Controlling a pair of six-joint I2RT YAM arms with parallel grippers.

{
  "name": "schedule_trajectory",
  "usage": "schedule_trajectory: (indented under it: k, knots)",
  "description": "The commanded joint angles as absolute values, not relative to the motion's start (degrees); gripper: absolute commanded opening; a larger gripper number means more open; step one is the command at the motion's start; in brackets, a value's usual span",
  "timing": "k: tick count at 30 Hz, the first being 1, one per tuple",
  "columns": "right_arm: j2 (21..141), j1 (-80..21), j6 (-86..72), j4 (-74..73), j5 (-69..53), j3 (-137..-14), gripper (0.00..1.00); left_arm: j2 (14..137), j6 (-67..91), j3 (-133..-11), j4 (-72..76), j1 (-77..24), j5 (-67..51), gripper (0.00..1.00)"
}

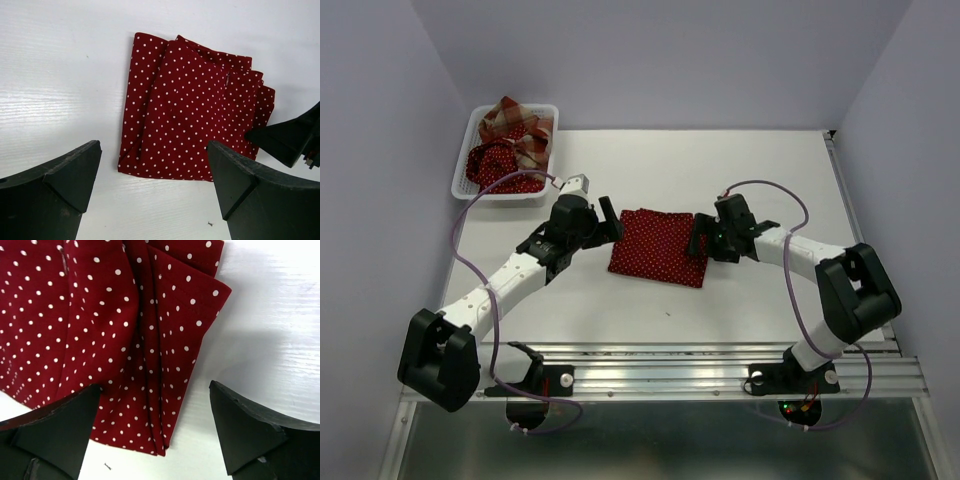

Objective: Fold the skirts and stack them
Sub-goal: Neatly place the folded skirt to the corner

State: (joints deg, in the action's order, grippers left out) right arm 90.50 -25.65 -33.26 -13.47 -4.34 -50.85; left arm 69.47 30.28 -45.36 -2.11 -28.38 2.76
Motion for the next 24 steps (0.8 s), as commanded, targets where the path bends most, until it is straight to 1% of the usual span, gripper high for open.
schedule_trajectory:
  k: [1,2,3,5,8,9,11,12,14,16,17,20,21,24]
  knots:
    - [93.5,-26.5,-33.2,-9.7,-5.5,-52.2,0.91,69.0,30.1,-45.4,-1.2,-28.1,3.9,0.99]
    - [94.2,-26.5,-33.0,-9.5,-5.6,-52.4,0.88,68.9,30.1,-45.3,-1.1,-28.1,4.0,0.99]
    - [94.8,-27.0,-32.5,-9.7,-5.5,-52.6,0.8,68.8,30.0,-45.4,-1.1,-28.1,4.3,0.99]
    - [96.4,-27.7,-32.3,-9.7,-5.3,-53.2,0.71,68.6,30.0,-45.2,-1.1,-28.1,4.7,0.99]
    - [97.9,-28.3,-31.6,-9.2,-4.8,-53.8,0.63,68.6,29.9,-45.3,-1.1,-27.9,4.9,0.99]
    - [99.0,-28.9,-31.5,-9.4,-4.4,-54.5,0.52,68.6,29.9,-45.3,-1.1,-27.9,5.0,0.99]
    - [99.7,-28.9,-31.6,-9.7,-3.5,-54.9,0.42,68.6,29.9,-45.4,-1.3,-27.9,5.4,0.99]
    - [100.3,-28.9,-32.1,-10.4,-1.7,-55.5,0.34,68.6,29.9,-45.4,-1.4,-27.8,5.4,0.99]
    - [100.8,-28.9,-32.3,-11.5,-0.1,-56.1,0.31,68.6,29.9,-45.5,-1.6,-27.7,5.8,0.99]
    - [101.9,-28.9,-32.0,-13.4,4.3,-57.2,0.25,68.6,29.9,-45.7,-1.9,-27.5,6.3,0.99]
    - [102.2,-28.9,-32.0,-13.9,5.0,-57.6,0.19,68.6,29.9,-45.9,-2.0,-27.5,6.4,0.99]
    - [103.1,-28.9,-28.9,-14.6,6.9,-59.5,0.09,68.6,29.9,-46.4,-2.9,-27.2,7.6,0.99]
    - [103.3,-28.9,-26.6,-15.6,7.6,-60.4,0.04,68.6,29.9,-46.6,-3.2,-27.2,7.7,0.99]
    - [104.2,-27.9,-20.5,-17.6,12.1,-64.9,0.01,68.7,29.7,-47.4,-3.7,-26.5,8.3,0.99]
